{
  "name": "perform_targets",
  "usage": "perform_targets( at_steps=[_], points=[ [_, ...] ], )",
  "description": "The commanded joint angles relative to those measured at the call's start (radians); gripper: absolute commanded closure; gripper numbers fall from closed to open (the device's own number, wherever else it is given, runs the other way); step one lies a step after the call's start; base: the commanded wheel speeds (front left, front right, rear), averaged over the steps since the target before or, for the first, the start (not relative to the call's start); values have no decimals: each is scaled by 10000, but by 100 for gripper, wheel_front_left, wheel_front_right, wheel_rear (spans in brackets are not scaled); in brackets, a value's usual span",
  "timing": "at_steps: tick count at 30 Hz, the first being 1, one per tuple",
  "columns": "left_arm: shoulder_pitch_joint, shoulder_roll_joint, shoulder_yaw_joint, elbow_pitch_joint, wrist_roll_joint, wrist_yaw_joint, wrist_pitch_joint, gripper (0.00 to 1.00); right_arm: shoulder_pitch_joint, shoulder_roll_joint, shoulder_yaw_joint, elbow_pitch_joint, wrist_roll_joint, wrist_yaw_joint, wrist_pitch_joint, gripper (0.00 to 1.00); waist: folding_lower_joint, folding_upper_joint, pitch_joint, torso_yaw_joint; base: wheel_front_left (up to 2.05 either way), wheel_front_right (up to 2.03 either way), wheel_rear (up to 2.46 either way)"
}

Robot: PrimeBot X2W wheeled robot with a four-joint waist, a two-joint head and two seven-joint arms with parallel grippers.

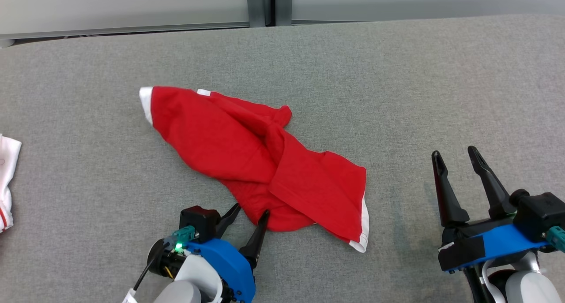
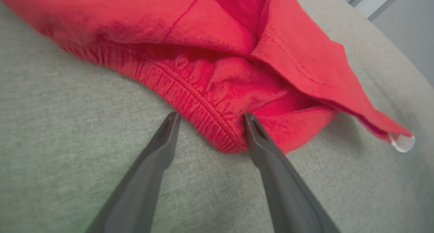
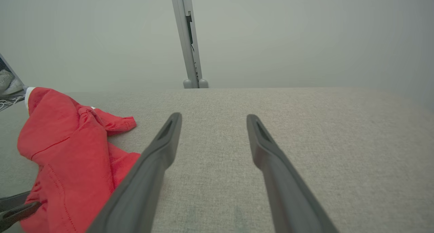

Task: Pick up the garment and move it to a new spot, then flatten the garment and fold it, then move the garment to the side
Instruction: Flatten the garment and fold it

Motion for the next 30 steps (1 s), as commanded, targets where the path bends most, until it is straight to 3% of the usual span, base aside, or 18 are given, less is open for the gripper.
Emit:
perform_targets(
  at_steps=[1,2,3,4,8,13,18,23,27,30],
  points=[
    [-197,-15,10,101,-95,-66,62,0,-113,15,-22,37,55,1,-67,0,-2,-1,11,-19,0,0,0],
    [-259,-58,-16,232,-198,-122,111,0,-127,18,-29,50,55,1,-73,0,-2,-1,26,-33,0,0,0],
    [-312,-107,-30,321,-307,-167,101,61,-142,23,-40,62,54,3,-92,0,-2,-1,43,-43,0,0,0],
    [-373,-98,-40,403,-338,-205,75,100,-152,29,-53,72,52,1,-107,0,-2,-1,61,-51,0,0,0],
    [-747,41,114,397,-246,-209,-491,100,-160,41,-122,96,35,1,-125,0,-2,-1,97,-37,0,0,0],
    [-959,473,273,-453,402,331,-1082,100,-69,50,-273,134,77,1,-173,0,-2,-1,7,110,0,0,0],
    [-640,1300,495,-2300,1127,1274,-548,100,16,53,-278,267,176,3,-197,0,-2,-1,-206,320,0,0,0],
    [108,1878,853,-3484,1041,1955,412,100,-4,50,-239,371,302,3,-249,0,-2,-1,-266,416,0,0,0],
    [783,2159,1193,-3406,742,2332,809,100,-88,53,-201,403,376,3,-326,0,-2,-1,-171,463,0,0,0],
    [1082,2134,1436,-2801,358,2357,770,100,-167,52,-186,413,389,3,-323,0,-2,-1,-75,485,0,0,0]
  ],
)
